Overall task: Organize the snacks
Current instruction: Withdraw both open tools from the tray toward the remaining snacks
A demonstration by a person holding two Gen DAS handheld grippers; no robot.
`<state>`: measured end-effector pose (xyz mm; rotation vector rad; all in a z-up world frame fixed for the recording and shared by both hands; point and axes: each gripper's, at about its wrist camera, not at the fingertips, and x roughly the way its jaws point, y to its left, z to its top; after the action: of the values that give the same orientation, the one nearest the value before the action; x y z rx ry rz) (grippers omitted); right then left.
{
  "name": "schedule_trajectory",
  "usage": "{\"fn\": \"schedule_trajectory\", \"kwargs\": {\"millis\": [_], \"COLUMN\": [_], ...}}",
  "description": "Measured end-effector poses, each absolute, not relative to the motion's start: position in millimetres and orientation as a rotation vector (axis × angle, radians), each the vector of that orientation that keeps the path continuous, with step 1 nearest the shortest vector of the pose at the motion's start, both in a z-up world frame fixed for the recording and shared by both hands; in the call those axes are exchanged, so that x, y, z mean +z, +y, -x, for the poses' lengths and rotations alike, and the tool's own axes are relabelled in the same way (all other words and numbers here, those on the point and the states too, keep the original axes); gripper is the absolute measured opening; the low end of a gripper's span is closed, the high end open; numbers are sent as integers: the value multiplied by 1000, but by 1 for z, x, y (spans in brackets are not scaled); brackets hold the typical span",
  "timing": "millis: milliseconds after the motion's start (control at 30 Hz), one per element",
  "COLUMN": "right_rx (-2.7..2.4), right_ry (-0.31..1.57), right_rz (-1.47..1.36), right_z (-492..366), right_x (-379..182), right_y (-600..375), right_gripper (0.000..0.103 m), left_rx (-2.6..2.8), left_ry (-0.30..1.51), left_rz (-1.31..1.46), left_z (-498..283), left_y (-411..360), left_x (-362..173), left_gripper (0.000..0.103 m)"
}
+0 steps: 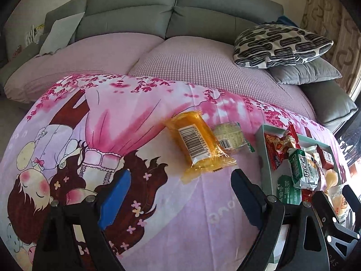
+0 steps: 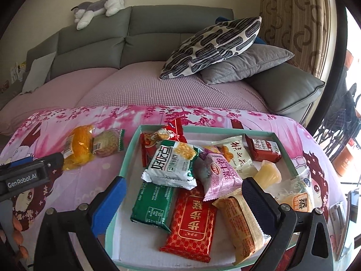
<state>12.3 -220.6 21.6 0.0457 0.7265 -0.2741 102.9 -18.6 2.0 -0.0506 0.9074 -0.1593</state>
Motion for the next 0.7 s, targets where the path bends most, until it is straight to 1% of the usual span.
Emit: {"fn": "schedule_trajectory", "kwargs": {"millis": [267, 533, 700], "right_rx": [-251, -242, -237], "right_ry": [715, 658, 633], "right_rz": [-23, 0, -16], "right_z": [-33, -63, -87], "right_x": [24, 39, 39], "right_y": [-205, -196, -191], "right_gripper": [103, 103, 103], "left_rx": [-138, -123, -125], "left_ry": [928, 891, 863], "left_rz": [71, 115, 99], "left_z": [-124, -147, -159], "left_y": [-9, -4, -9], "left_x": [2, 9, 10], "left_gripper": [91, 91, 91]}}
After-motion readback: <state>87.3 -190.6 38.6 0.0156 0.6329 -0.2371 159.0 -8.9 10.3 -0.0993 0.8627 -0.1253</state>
